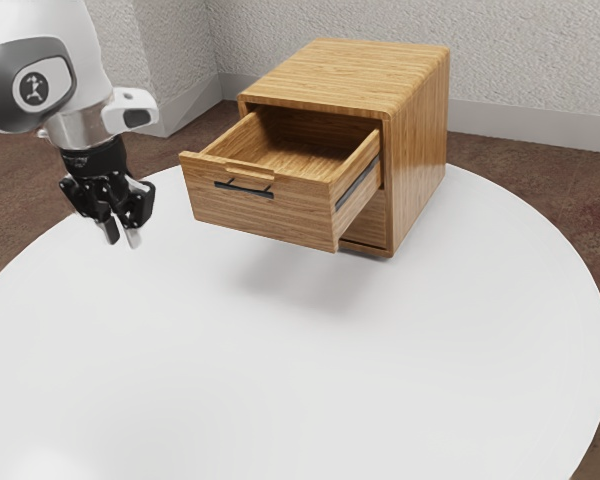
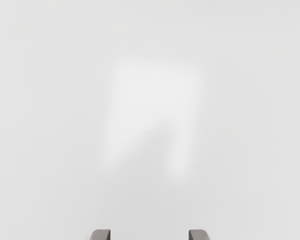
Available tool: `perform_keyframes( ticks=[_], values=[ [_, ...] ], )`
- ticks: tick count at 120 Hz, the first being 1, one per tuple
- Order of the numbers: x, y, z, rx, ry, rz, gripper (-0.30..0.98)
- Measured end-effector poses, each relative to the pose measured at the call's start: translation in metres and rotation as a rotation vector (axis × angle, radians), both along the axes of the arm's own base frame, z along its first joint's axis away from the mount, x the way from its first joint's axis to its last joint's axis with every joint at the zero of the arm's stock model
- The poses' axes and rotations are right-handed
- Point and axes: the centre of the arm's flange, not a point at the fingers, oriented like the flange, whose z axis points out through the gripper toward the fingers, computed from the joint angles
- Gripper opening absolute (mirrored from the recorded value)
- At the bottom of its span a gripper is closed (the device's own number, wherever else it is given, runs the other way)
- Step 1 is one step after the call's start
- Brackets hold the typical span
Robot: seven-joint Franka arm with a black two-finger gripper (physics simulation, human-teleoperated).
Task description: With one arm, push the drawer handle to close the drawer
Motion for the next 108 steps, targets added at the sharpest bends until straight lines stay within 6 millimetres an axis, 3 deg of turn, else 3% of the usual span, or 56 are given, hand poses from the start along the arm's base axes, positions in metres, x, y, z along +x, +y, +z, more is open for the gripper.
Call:
perform_keyframes(
  ticks=[14,34,54,81,108],
  values=[
    [0.027,-0.008,-0.017,0.000,-0.028,-0.049,0.02],
    [0.055,-0.016,-0.022,0.028,-0.087,-0.099,-0.05],
    [0.088,-0.009,-0.041,0.042,-0.103,-0.117,-0.08],
    [0.130,-0.004,-0.046,0.053,-0.131,-0.130,-0.09],
    [0.158,-0.003,-0.057,0.045,-0.113,-0.135,-0.10]
  ],
)
